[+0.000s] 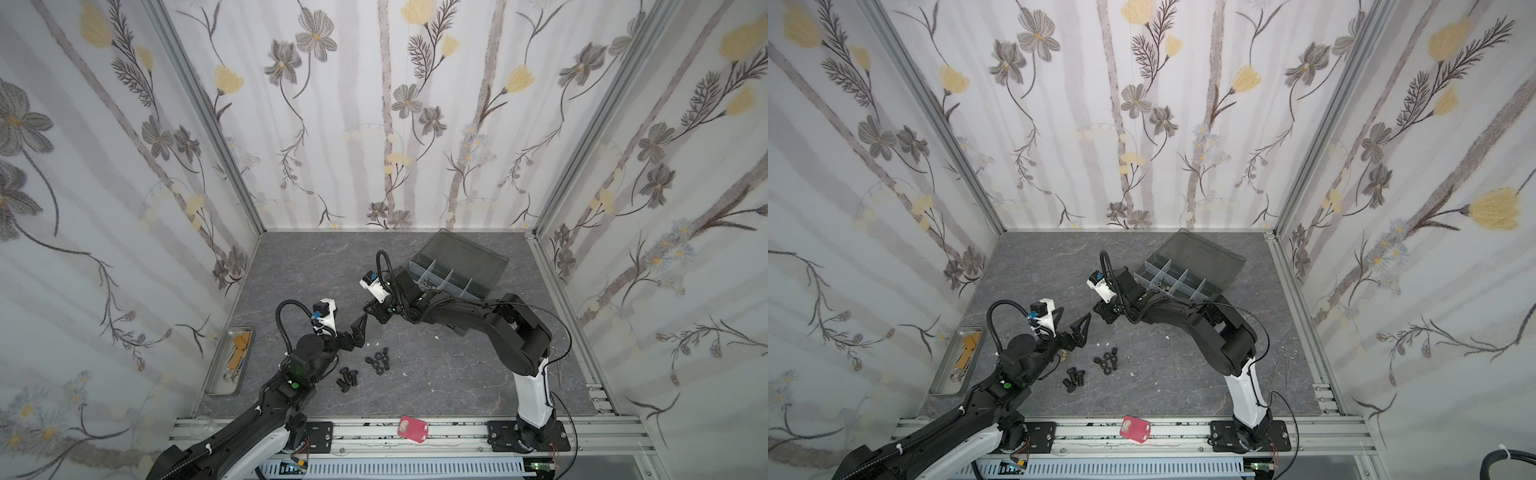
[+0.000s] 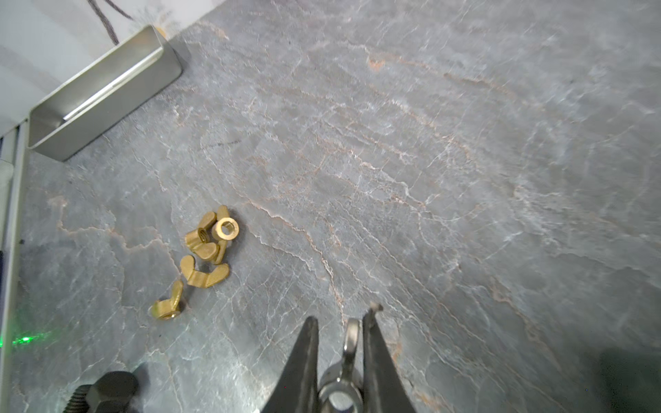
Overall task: Sort the screws and nuts into containers
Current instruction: Pick up the nut from the center of the table, then place the nut into the container.
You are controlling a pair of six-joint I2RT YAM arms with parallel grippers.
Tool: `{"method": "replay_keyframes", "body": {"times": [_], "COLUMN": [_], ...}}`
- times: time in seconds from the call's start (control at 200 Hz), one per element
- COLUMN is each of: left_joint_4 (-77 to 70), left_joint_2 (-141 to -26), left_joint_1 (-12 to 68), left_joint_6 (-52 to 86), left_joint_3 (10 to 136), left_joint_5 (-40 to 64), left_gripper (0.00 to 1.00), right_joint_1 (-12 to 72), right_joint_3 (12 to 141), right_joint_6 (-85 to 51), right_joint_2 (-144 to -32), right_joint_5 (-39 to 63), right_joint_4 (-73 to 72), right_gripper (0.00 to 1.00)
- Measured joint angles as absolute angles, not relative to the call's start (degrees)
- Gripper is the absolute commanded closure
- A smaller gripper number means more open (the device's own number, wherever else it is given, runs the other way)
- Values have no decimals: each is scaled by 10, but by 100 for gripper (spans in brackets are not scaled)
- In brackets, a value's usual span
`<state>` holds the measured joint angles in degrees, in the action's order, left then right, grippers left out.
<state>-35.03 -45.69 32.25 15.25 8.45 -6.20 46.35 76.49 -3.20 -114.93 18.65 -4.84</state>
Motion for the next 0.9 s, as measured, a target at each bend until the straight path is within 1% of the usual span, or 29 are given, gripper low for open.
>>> {"method": "replay_keyframes", "body": {"times": [0.17, 0.47, 0.625, 0.904], "left_joint_4": [-397, -435, -441, -443], "left_joint_2": [-551, -697, -730, -739], "left_joint_1": [322, 325, 338, 350], "left_joint_6": [154, 149, 135, 128], "left_joint_3": [131, 249, 280, 270], "left_joint_5": [-61, 3, 20, 24], "left_gripper": [0, 0, 0, 0], "right_joint_1": [430, 377, 338, 274], "right_joint_3": [751, 731, 719, 717], "right_joint_6": [-36, -41, -52, -69], "right_joint_2": [-1112, -1059, -1040, -1033], "right_joint_5": [200, 202, 191, 172], "right_joint_4": [-54, -47, -39, -19], "right_gripper": [99, 100, 100, 100]}}
